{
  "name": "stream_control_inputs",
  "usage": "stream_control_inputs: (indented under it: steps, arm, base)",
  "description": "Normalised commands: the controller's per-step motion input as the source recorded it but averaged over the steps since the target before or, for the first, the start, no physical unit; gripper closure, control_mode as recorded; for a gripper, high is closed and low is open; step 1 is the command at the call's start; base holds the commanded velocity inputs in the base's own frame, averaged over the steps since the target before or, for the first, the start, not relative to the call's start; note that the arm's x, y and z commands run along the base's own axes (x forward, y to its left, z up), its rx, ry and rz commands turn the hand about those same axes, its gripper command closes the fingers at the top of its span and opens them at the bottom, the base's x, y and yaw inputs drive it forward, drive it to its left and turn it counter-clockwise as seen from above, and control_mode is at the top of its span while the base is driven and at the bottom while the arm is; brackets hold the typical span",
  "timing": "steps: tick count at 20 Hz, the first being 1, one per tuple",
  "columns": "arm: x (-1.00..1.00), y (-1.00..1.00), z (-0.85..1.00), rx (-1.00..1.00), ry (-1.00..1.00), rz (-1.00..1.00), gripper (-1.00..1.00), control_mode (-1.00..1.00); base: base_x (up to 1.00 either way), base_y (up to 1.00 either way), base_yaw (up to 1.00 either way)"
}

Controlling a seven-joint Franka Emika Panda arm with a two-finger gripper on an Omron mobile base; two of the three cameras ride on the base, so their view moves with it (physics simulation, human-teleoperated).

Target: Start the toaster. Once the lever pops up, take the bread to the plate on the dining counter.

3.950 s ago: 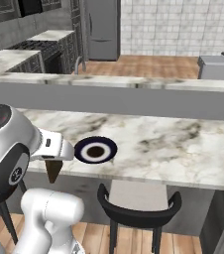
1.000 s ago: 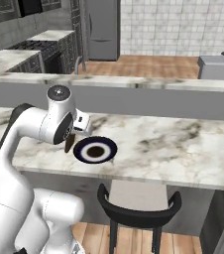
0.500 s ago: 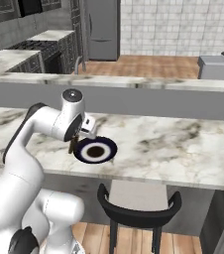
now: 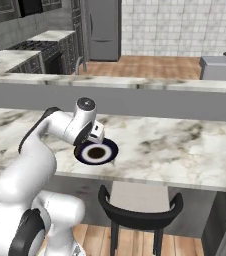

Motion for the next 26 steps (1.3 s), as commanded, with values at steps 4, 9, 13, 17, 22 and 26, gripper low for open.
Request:
stream_control_inputs:
  steps: [4,9,13,17,22,26]
  arm:
    - [0.46,-0.01,-0.35,0.00,0.00,0.00,1.00,-1.00]
    - [0.41,0.00,-0.32,0.00,-0.02,0.01,1.00,-1.00]
    - [0.36,0.00,-0.24,0.03,0.00,0.05,1.00,-1.00]
    - [0.45,0.00,-0.24,0.03,0.00,0.04,1.00,-1.00]
    - [0.34,0.00,-0.20,0.05,0.00,0.03,1.00,-1.00]
    - [0.22,0.00,0.00,0.09,0.09,0.00,1.00,-1.00]
  base:
    - [0.00,0.00,0.00]
    - [0.00,0.00,0.00]
    - [0.00,0.00,0.00]
    - [0.00,0.00,0.00]
    - [0.00,0.00,0.00]
    - [0.00,0.00,0.00]
